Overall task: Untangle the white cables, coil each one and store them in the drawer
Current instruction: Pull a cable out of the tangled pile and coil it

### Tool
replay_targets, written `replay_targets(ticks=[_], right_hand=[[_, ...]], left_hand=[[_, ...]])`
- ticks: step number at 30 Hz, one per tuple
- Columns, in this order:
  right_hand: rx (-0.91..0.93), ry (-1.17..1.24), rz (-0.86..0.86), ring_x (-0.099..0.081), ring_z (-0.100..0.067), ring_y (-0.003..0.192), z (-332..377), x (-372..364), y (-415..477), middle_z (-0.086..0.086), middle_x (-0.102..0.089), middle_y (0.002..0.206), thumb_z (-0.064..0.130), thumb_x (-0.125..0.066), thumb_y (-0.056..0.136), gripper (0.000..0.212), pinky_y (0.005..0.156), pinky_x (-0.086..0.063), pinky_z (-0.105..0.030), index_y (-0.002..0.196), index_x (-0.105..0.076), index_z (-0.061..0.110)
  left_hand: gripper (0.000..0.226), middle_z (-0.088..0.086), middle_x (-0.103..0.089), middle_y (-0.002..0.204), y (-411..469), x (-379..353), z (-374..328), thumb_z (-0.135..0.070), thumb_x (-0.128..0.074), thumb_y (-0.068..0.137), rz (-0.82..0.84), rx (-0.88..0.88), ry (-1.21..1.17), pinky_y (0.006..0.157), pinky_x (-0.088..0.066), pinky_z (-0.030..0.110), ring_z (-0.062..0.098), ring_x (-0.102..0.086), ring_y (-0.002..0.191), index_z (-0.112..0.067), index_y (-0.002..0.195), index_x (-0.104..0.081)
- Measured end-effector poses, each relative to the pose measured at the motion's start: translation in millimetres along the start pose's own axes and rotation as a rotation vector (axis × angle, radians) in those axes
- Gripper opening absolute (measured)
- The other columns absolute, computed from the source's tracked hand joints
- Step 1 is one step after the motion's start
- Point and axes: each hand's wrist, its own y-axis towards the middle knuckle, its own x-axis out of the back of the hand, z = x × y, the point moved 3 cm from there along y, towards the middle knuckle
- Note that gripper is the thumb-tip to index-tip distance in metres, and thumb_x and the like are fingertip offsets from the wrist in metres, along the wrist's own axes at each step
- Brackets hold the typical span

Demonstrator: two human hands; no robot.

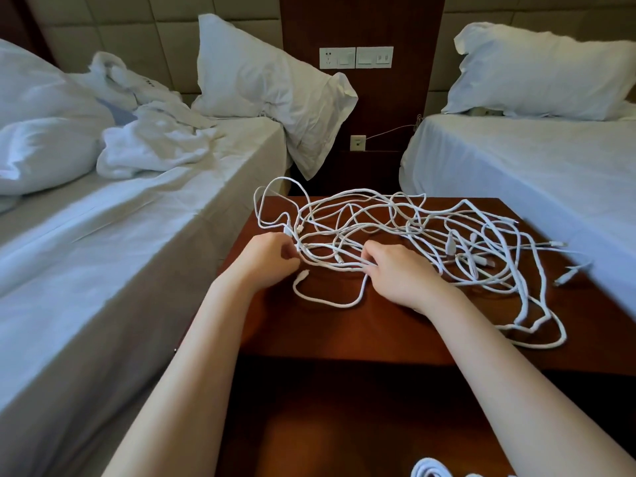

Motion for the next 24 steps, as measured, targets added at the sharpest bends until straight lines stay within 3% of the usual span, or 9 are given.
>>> replay_targets(ticks=[4, 9, 11, 14, 17, 19, 21, 24], right_hand=[[-0.051, -0.019, 0.031, -0.054, -0.014, 0.075, -1, 2, 1, 0.007, -0.056, 0.085, 0.019, -0.044, 0.097, 0.010, 0.061, -0.040, -0.030, 0.094, -0.052, 0.024], [-0.040, -0.079, -0.015, -0.051, -0.014, 0.089, 3, 4, 0, 0.009, -0.054, 0.101, 0.019, -0.050, 0.094, 0.007, 0.068, -0.036, -0.028, 0.095, -0.050, 0.026], [-0.011, -0.059, -0.046, -0.049, -0.013, 0.093, 3, 7, -1, 0.010, -0.051, 0.102, 0.020, -0.053, 0.093, 0.009, 0.071, -0.036, -0.027, 0.101, -0.051, 0.024], [0.098, 0.108, -0.116, -0.046, -0.008, 0.097, 8, 11, 1, 0.013, -0.046, 0.104, 0.024, -0.061, 0.091, 0.030, 0.078, -0.035, -0.024, 0.120, -0.053, 0.022], [0.219, 0.319, -0.237, -0.048, -0.007, 0.107, 24, 15, 0, 0.014, -0.049, 0.111, 0.020, -0.064, 0.089, 0.041, 0.088, -0.038, -0.024, 0.128, -0.053, 0.023], [0.289, 0.342, -0.300, -0.049, -0.011, 0.115, 32, 14, 1, 0.009, -0.055, 0.121, 0.017, -0.062, 0.089, 0.046, 0.095, -0.039, -0.027, 0.134, -0.053, 0.023], [0.360, 0.304, -0.373, -0.051, -0.017, 0.112, 37, 13, 0, 0.001, -0.060, 0.121, 0.021, -0.058, 0.091, 0.044, 0.096, -0.037, -0.027, 0.135, -0.055, 0.021], [0.390, 0.270, -0.443, -0.048, -0.019, 0.097, 41, 13, 0, 0.002, -0.062, 0.106, 0.039, -0.044, 0.093, 0.044, 0.086, -0.037, -0.027, 0.129, -0.062, 0.023]], left_hand=[[0.013, 0.000, -0.059, 0.094, 0, 8, 15, -0.015, -0.061, 0.085, 0.037, 0.077, 0.143, 0.075, -0.037, 0.025, 0.021, -0.055, 0.096, -0.012, 0.097, -0.064], [0.017, 0.014, -0.067, 0.090, -7, 11, 9, -0.014, -0.057, 0.090, 0.132, 0.104, 0.144, 0.071, -0.044, 0.033, 0.026, -0.060, 0.085, -0.001, 0.086, -0.068], [0.022, 0.016, -0.069, 0.084, -7, 13, 5, -0.013, -0.052, 0.093, 0.136, 0.117, 0.026, 0.070, -0.050, 0.032, 0.024, -0.065, 0.077, 0.001, 0.082, -0.065], [0.026, 0.008, -0.062, 0.064, -8, 23, -8, -0.012, -0.049, 0.095, 0.098, 0.108, -0.116, 0.051, -0.047, 0.023, 0.015, -0.055, 0.051, 0.005, 0.080, -0.063], [0.020, 0.006, -0.055, 0.063, -12, 40, -25, -0.016, -0.055, 0.094, -0.036, 0.020, -0.218, 0.059, -0.039, 0.029, 0.015, -0.045, 0.053, 0.000, 0.086, -0.063], [0.020, 0.003, -0.049, 0.057, -17, 49, -34, -0.014, -0.057, 0.093, -0.048, -0.026, -0.406, 0.055, -0.036, 0.028, 0.016, -0.041, 0.050, 0.002, 0.083, -0.062], [0.023, 0.000, -0.044, 0.052, -21, 55, -41, -0.013, -0.056, 0.094, -0.012, -0.069, -0.572, 0.047, -0.031, 0.023, 0.014, -0.036, 0.046, -0.001, 0.074, -0.058], [0.033, -0.008, -0.037, 0.045, -25, 60, -52, -0.009, -0.052, 0.097, 0.040, -0.138, -0.716, 0.039, -0.025, 0.016, 0.008, -0.028, 0.040, -0.009, 0.065, -0.051]])
